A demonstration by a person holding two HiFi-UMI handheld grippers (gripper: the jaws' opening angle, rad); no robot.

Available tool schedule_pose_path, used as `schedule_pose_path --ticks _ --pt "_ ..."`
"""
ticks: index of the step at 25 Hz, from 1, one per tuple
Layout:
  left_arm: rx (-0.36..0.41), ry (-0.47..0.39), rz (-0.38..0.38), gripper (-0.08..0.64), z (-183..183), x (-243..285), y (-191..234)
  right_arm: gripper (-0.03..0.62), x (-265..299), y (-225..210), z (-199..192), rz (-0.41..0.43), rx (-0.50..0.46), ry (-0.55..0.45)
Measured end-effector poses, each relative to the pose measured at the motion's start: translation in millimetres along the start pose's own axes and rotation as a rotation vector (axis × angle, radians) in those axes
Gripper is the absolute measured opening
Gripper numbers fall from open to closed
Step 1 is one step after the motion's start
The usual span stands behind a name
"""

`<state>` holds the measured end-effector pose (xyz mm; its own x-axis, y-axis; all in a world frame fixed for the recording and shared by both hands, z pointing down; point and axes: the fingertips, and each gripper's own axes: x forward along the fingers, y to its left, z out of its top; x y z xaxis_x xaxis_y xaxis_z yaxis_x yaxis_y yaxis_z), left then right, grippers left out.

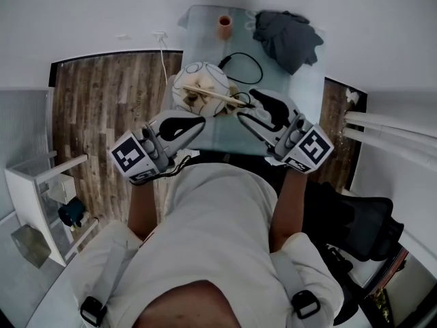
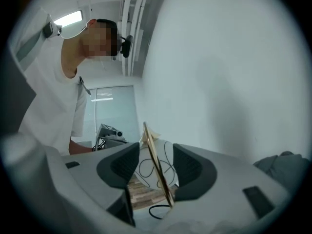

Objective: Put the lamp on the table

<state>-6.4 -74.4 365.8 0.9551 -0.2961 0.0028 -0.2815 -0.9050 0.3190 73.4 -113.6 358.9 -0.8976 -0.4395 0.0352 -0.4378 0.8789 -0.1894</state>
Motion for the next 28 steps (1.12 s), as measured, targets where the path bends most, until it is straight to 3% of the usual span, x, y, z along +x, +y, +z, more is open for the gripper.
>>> schedule_pose_path --ticks 2,3,10,14,28 --pt "0.009 -0.003 -0.001 0.000 2.9 0.1 -1.1 0.179 -4.6 3.5 12.8 -0.025 -0.031 -0.031" --pt "0.014 -0.006 -0.001 0.000 5.0 0.2 -1.6 0.121 -6.2 5.5 19.2 -0.034 -0.049 -0.046" --pt "0.053 -0.038 0.005 0.000 26.3 1.1 -5.2 0.002 -5.3 29.4 40.9 -0.007 -0.122 -0.024" --pt "0.075 -0.052 0.015 0.000 34.6 -0.8 -5.5 0.000 1.6 43.6 40.6 0.037 -0.158 0.013" --pt "0.072 -0.045 0.036 0.000 30.5 -2.3 0.2 0.000 12.7 49.0 26.5 0.074 -0.103 0.027"
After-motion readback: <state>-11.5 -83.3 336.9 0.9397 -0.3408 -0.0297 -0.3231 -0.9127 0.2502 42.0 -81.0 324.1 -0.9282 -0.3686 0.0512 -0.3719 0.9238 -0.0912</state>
